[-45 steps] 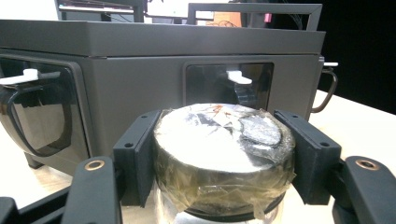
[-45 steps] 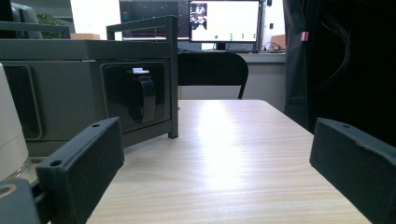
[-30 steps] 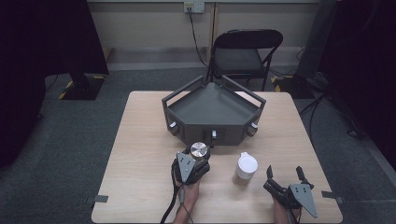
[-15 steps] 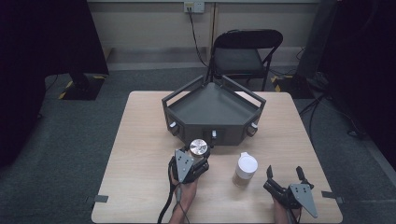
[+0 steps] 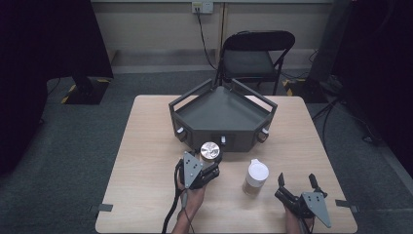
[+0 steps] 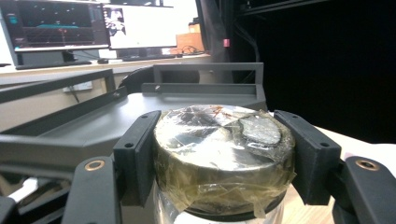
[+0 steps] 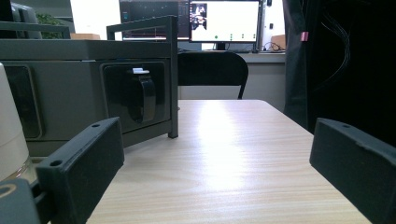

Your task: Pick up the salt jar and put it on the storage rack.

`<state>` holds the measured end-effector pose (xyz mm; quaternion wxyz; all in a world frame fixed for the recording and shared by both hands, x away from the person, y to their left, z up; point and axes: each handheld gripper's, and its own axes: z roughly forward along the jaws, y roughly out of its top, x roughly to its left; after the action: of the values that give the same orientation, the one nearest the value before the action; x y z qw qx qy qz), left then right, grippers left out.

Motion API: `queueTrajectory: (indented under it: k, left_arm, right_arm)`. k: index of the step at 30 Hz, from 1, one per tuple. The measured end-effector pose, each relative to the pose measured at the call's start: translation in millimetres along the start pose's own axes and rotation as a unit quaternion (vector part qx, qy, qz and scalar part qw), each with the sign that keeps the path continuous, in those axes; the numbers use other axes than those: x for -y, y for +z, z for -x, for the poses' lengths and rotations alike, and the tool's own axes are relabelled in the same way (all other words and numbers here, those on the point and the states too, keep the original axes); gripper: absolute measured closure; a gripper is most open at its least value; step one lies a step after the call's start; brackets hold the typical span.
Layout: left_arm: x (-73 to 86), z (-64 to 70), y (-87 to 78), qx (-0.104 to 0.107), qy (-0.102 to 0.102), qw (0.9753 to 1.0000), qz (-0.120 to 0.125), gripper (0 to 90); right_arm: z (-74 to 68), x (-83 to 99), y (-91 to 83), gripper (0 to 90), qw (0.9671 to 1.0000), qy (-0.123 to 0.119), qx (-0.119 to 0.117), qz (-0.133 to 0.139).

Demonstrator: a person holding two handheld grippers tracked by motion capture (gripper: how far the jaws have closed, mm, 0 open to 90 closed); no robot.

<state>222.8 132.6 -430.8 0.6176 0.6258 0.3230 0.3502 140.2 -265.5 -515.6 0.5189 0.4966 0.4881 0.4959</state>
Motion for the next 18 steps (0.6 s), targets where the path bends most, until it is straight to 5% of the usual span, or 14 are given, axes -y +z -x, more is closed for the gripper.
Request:
queueTrajectory:
  k: [9, 18]
  left_arm:
    - [-18.6, -14.5, 9.2, 0.029, 0.009, 0.9995, 0.001, 35.0]
    - [-36.1, -33.8, 21.3, 0.031, 0.008, 0.9995, 0.001, 35.0]
  right_arm:
    - [0.1, 0.1, -0.2, 1.4, 1.0, 0.0, 0.0, 0.0]
    - [0.2, 0.0, -0.3, 1.4, 1.0, 0.0, 0.0, 0.0]
